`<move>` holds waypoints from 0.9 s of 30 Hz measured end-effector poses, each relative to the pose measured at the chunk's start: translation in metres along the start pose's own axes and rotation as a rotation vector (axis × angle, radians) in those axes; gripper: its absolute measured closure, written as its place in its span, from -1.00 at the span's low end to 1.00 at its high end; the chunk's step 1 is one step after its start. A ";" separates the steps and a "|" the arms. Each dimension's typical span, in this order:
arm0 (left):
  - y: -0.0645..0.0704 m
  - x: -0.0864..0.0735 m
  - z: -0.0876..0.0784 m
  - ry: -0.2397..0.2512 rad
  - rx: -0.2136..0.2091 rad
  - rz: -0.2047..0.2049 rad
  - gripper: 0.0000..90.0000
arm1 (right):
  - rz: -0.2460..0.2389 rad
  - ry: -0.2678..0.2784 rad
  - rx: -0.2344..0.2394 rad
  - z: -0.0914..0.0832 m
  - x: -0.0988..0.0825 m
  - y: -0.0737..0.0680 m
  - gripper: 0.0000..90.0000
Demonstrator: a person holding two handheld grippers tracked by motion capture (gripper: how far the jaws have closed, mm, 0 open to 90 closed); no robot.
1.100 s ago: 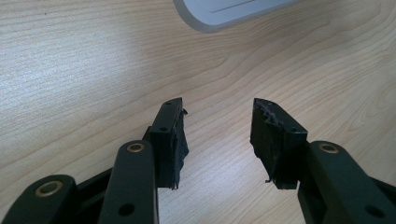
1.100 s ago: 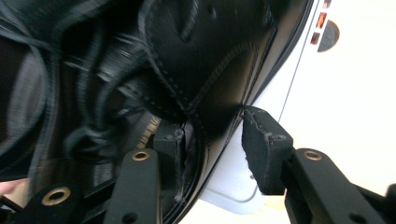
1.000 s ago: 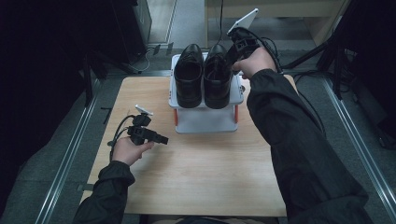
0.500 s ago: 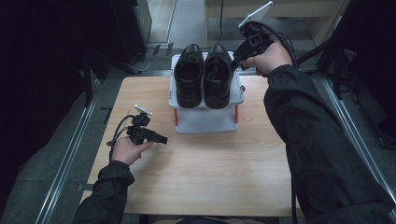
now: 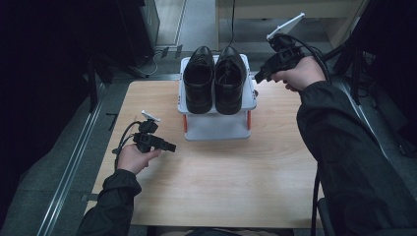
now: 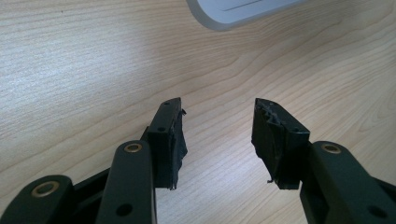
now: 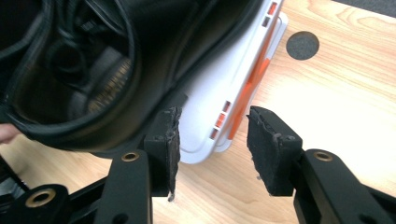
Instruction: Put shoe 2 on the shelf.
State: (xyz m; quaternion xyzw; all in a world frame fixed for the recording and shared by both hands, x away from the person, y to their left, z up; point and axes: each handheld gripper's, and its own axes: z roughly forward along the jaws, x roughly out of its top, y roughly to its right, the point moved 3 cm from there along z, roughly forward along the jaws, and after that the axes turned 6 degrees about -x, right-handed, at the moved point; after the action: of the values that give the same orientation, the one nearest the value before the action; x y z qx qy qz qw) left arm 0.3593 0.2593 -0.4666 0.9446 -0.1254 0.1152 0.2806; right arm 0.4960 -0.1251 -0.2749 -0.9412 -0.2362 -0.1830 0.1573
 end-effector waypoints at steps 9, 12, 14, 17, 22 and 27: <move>0.000 -0.003 -0.001 0.009 0.008 -0.003 0.17 | -0.024 0.006 0.019 0.021 -0.031 0.015 0.19; -0.001 -0.003 -0.001 0.010 0.010 0.000 0.17 | -0.031 0.013 0.023 0.028 -0.041 0.021 0.19; -0.001 -0.003 -0.001 0.013 0.013 -0.003 0.17 | -0.033 0.009 0.019 0.032 -0.048 0.025 0.19; -0.002 -0.002 0.000 0.011 0.014 0.000 0.16 | -0.025 0.013 0.027 0.040 -0.059 0.030 0.18; -0.002 -0.002 0.001 0.007 0.017 0.004 0.16 | -0.030 0.003 0.046 0.058 -0.080 0.037 0.15; -0.002 -0.002 0.001 0.006 0.018 0.003 0.16 | -0.024 0.013 0.051 0.077 -0.100 0.042 0.15</move>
State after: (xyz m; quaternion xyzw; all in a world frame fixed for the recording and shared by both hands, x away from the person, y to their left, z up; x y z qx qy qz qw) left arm 0.3581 0.2606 -0.4687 0.9466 -0.1248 0.1195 0.2722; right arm 0.4564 -0.1694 -0.3939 -0.9329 -0.2511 -0.1849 0.1803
